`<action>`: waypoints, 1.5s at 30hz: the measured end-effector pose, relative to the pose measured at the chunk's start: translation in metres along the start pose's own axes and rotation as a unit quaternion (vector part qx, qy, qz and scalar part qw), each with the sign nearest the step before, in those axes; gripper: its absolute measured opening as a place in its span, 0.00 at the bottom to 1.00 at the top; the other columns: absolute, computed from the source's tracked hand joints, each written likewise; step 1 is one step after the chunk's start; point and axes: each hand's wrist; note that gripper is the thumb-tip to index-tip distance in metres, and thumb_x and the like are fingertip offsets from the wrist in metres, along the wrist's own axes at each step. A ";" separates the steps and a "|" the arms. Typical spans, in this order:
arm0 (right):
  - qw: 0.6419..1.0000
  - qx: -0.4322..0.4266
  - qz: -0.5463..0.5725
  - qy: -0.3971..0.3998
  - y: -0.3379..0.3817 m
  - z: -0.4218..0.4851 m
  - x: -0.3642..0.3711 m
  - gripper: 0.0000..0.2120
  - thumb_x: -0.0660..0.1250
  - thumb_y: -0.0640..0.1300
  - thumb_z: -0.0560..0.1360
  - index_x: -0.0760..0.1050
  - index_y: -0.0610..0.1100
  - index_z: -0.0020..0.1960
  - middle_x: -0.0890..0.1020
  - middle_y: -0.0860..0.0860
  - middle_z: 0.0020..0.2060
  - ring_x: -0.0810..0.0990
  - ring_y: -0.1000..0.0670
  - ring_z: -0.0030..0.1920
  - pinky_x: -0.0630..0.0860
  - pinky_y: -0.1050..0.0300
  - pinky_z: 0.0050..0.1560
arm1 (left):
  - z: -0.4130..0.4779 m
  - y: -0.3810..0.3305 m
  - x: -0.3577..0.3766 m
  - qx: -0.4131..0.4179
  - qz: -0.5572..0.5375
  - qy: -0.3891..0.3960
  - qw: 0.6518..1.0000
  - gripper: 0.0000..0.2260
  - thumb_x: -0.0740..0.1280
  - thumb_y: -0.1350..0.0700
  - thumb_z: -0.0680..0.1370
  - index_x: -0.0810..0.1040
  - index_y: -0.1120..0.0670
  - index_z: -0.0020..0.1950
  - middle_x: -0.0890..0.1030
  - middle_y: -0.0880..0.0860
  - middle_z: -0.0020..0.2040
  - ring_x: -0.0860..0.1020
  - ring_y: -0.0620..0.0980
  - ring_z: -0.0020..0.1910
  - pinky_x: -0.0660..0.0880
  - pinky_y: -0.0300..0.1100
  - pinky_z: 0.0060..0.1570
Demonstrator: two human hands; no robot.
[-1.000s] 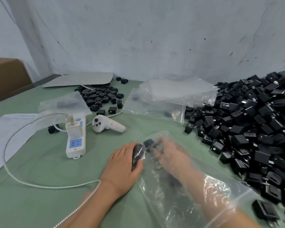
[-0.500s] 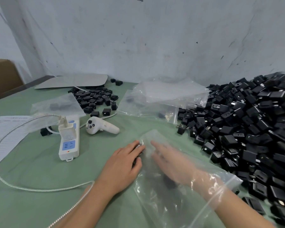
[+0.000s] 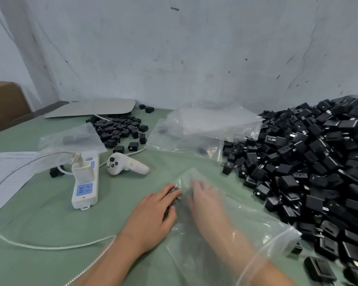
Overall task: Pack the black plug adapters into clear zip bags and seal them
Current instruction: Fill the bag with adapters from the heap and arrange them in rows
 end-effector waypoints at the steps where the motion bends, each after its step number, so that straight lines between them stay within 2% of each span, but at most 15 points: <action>1: 0.999 0.010 0.030 0.000 0.005 0.004 0.002 0.22 0.59 0.39 0.81 0.62 0.43 0.74 0.69 0.43 0.67 0.70 0.44 0.66 0.66 0.53 0.62 | 0.000 0.000 0.000 0.000 0.000 0.000 1.000 0.22 0.58 0.50 0.82 0.66 0.44 0.77 0.60 0.40 0.79 0.67 0.42 0.70 0.52 0.28 0.68; 3: 0.998 0.011 0.056 0.009 0.004 0.008 0.007 0.24 0.60 0.37 0.79 0.62 0.44 0.74 0.66 0.44 0.70 0.68 0.44 0.68 0.67 0.53 0.66 | 0.000 0.000 -0.001 0.001 -0.003 0.003 1.000 0.21 0.58 0.50 0.82 0.66 0.44 0.77 0.60 0.40 0.79 0.67 0.43 0.71 0.54 0.31 0.70; 6: 0.996 -0.037 0.085 0.006 -0.007 0.005 0.010 0.28 0.64 0.35 0.76 0.67 0.50 0.74 0.63 0.49 0.75 0.62 0.47 0.74 0.60 0.60 0.71 | 0.000 0.001 -0.001 0.001 -0.006 0.004 1.000 0.21 0.58 0.50 0.82 0.67 0.44 0.76 0.61 0.41 0.79 0.67 0.43 0.71 0.56 0.33 0.71; 8: 0.989 -0.063 0.134 -0.024 -0.013 0.000 0.008 0.26 0.64 0.32 0.75 0.74 0.52 0.69 0.67 0.48 0.73 0.64 0.48 0.74 0.60 0.62 0.71 | 0.000 0.002 -0.001 -0.002 -0.006 0.004 1.000 0.21 0.58 0.50 0.82 0.66 0.44 0.76 0.60 0.41 0.79 0.67 0.43 0.71 0.57 0.34 0.70; 10: 0.988 -0.066 0.134 -0.023 -0.018 -0.001 0.009 0.28 0.63 0.32 0.76 0.73 0.54 0.71 0.69 0.50 0.70 0.66 0.49 0.71 0.61 0.63 0.69 | 0.000 0.002 0.000 -0.002 -0.005 0.005 1.000 0.21 0.57 0.49 0.83 0.66 0.44 0.76 0.60 0.41 0.79 0.67 0.43 0.71 0.56 0.33 0.70; 15: 0.995 -0.028 0.091 -0.041 -0.012 0.005 0.011 0.16 0.59 0.47 0.83 0.69 0.51 0.70 0.72 0.48 0.57 0.75 0.47 0.57 0.74 0.53 0.56 | 0.000 0.001 0.000 -0.003 -0.004 0.002 1.000 0.21 0.58 0.50 0.82 0.67 0.44 0.76 0.61 0.41 0.79 0.68 0.44 0.69 0.57 0.33 0.69; 19: 0.994 -0.008 0.050 -0.095 -0.001 0.007 0.015 0.11 0.59 0.51 0.83 0.69 0.47 0.61 0.75 0.51 0.54 0.75 0.51 0.54 0.72 0.57 0.57 | -0.001 0.001 -0.001 0.001 -0.005 0.005 1.000 0.21 0.57 0.50 0.82 0.66 0.44 0.76 0.61 0.41 0.79 0.68 0.44 0.70 0.58 0.35 0.71; 23: 0.996 -0.006 -0.004 -0.084 0.001 0.006 0.013 0.21 0.56 0.53 0.84 0.60 0.48 0.74 0.73 0.48 0.58 0.72 0.47 0.59 0.68 0.57 0.60 | -0.001 0.001 -0.001 0.001 -0.003 0.002 1.000 0.21 0.57 0.50 0.83 0.66 0.43 0.76 0.60 0.41 0.79 0.67 0.43 0.70 0.57 0.34 0.70; 27: 0.999 0.000 -0.007 -0.049 0.001 0.000 0.007 0.23 0.54 0.59 0.83 0.63 0.49 0.74 0.71 0.45 0.59 0.75 0.45 0.56 0.71 0.55 0.56 | 0.000 0.002 -0.001 0.003 -0.001 -0.001 1.000 0.20 0.56 0.49 0.82 0.66 0.43 0.75 0.60 0.40 0.79 0.66 0.41 0.69 0.55 0.31 0.68; 29: 0.999 -0.017 0.040 -0.005 0.000 -0.004 0.005 0.29 0.56 0.56 0.82 0.55 0.44 0.79 0.64 0.41 0.71 0.75 0.43 0.62 0.71 0.53 0.62 | 0.000 0.002 -0.001 0.000 -0.001 -0.002 1.000 0.20 0.57 0.50 0.82 0.67 0.43 0.75 0.61 0.40 0.79 0.67 0.42 0.69 0.56 0.32 0.69; 31: 0.995 -0.082 0.047 0.012 -0.007 -0.010 0.002 0.30 0.58 0.47 0.82 0.52 0.40 0.80 0.55 0.43 0.78 0.68 0.42 0.72 0.66 0.53 0.70 | -0.001 0.001 -0.001 -0.002 0.000 -0.001 1.000 0.21 0.57 0.50 0.82 0.67 0.43 0.75 0.61 0.41 0.79 0.68 0.43 0.69 0.58 0.34 0.70; 34: 0.986 -0.162 -0.030 0.008 -0.018 -0.009 0.003 0.27 0.61 0.38 0.80 0.59 0.39 0.78 0.63 0.45 0.74 0.70 0.42 0.68 0.69 0.52 0.69 | -0.001 0.000 -0.001 -0.009 -0.002 0.003 1.000 0.21 0.56 0.49 0.82 0.66 0.42 0.76 0.60 0.40 0.79 0.69 0.45 0.69 0.60 0.36 0.70; 38: 1.000 0.009 -0.012 0.025 -0.011 -0.001 0.003 0.24 0.59 0.41 0.83 0.58 0.46 0.77 0.64 0.45 0.69 0.69 0.43 0.66 0.70 0.49 0.64 | -0.001 0.000 -0.001 -0.009 -0.006 0.009 1.000 0.21 0.57 0.50 0.82 0.66 0.42 0.76 0.60 0.40 0.79 0.70 0.46 0.68 0.61 0.38 0.71; 41: 0.999 0.004 -0.043 -0.014 -0.005 -0.008 0.006 0.16 0.56 0.38 0.82 0.68 0.45 0.69 0.71 0.46 0.61 0.69 0.43 0.58 0.71 0.49 0.57 | -0.002 0.001 -0.001 -0.008 -0.007 0.008 1.000 0.20 0.57 0.50 0.82 0.67 0.43 0.76 0.60 0.41 0.79 0.70 0.46 0.68 0.61 0.37 0.70; 45: 0.999 0.041 -0.006 -0.008 -0.006 -0.005 0.007 0.18 0.54 0.45 0.83 0.62 0.44 0.72 0.70 0.43 0.62 0.72 0.41 0.60 0.69 0.47 0.55 | -0.001 0.001 0.000 -0.006 -0.001 0.006 1.000 0.21 0.56 0.49 0.82 0.66 0.41 0.76 0.60 0.40 0.79 0.70 0.46 0.66 0.61 0.36 0.69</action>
Point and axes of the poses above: each hand's wrist, its own z-axis towards the middle knuckle, its own x-axis out of the palm, y = z × x
